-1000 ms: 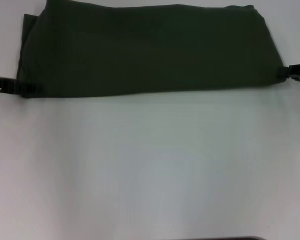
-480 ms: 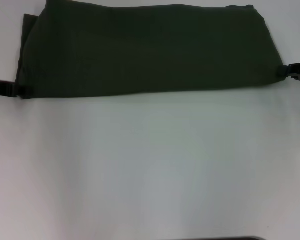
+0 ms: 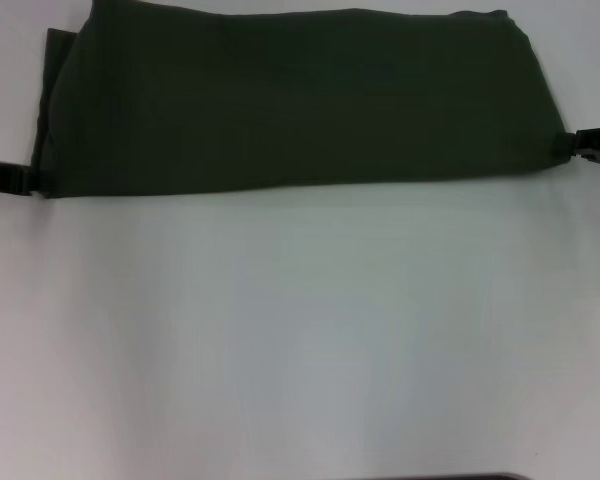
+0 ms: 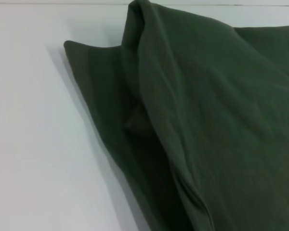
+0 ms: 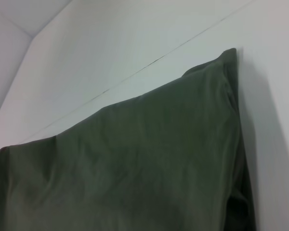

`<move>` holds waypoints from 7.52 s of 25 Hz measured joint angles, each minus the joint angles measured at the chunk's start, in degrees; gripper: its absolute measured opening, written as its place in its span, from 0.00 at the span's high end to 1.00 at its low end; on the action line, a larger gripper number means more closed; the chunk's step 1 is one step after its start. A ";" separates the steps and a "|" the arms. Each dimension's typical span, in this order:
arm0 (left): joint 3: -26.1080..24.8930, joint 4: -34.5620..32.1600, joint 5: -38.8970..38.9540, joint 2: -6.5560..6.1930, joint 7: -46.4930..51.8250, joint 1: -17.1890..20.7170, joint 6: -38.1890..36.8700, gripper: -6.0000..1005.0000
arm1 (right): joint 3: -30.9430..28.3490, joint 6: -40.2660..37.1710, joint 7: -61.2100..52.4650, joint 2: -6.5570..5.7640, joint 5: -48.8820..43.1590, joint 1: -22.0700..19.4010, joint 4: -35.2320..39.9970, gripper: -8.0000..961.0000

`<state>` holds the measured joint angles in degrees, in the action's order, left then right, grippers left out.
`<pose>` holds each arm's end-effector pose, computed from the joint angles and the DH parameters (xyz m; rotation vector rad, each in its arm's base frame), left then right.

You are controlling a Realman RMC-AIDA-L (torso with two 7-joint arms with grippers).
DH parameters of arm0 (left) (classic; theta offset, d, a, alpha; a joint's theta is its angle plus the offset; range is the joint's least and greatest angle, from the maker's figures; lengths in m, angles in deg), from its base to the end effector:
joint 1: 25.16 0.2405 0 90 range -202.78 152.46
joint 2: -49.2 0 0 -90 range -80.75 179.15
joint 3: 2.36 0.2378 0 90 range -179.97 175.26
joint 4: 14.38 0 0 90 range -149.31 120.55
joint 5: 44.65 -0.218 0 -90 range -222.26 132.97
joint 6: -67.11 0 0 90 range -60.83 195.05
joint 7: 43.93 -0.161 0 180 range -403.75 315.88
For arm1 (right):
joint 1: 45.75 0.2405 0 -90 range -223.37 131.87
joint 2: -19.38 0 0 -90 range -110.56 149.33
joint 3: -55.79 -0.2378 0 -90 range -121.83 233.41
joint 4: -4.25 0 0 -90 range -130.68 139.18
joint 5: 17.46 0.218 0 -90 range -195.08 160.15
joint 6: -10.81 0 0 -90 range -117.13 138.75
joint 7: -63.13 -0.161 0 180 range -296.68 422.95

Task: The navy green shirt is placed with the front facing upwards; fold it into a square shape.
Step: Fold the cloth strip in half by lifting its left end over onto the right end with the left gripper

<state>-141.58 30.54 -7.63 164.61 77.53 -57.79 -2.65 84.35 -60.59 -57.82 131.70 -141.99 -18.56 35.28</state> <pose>-0.3260 0.3742 0.0389 -2.2487 -1.3217 -0.0168 0.3566 0.3421 0.0426 -1.9462 1.7198 0.5922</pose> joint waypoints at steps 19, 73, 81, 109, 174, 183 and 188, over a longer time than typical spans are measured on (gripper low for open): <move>-6.07 3.80 0.48 -0.42 -2.76 2.71 -12.32 1.00 | -0.26 -6.39 3.03 -1.04 0.10 -3.31 0.00 0.98; -15.64 3.64 6.57 -2.28 -11.01 16.24 -39.14 1.00 | -1.34 -29.38 14.06 -1.18 -2.66 -15.12 0.85 0.98; -15.30 3.00 5.26 -2.45 -11.37 17.20 -37.09 1.00 | -3.29 -28.49 13.81 -1.81 -2.75 -15.79 0.54 0.98; -15.01 1.39 -0.39 -3.91 -10.56 15.18 -35.10 0.99 | -7.80 -24.38 10.66 -3.36 -7.02 -16.74 0.79 0.98; -23.83 -3.08 13.76 4.06 -21.74 6.61 -25.62 0.46 | -0.24 -25.24 13.23 2.53 -5.64 1.13 -2.22 0.98; -23.74 -3.18 13.79 4.20 -21.89 6.65 -25.18 0.46 | 5.62 -21.38 15.02 4.86 -5.69 3.53 -4.58 0.97; -23.72 -3.49 13.79 4.20 -21.89 6.51 -25.00 0.46 | 10.07 -15.13 14.25 5.03 -5.78 4.25 -6.58 0.97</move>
<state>-165.30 27.05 6.16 168.81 55.64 -51.28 -27.65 94.42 -75.72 -43.57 136.73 -147.76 -14.30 28.69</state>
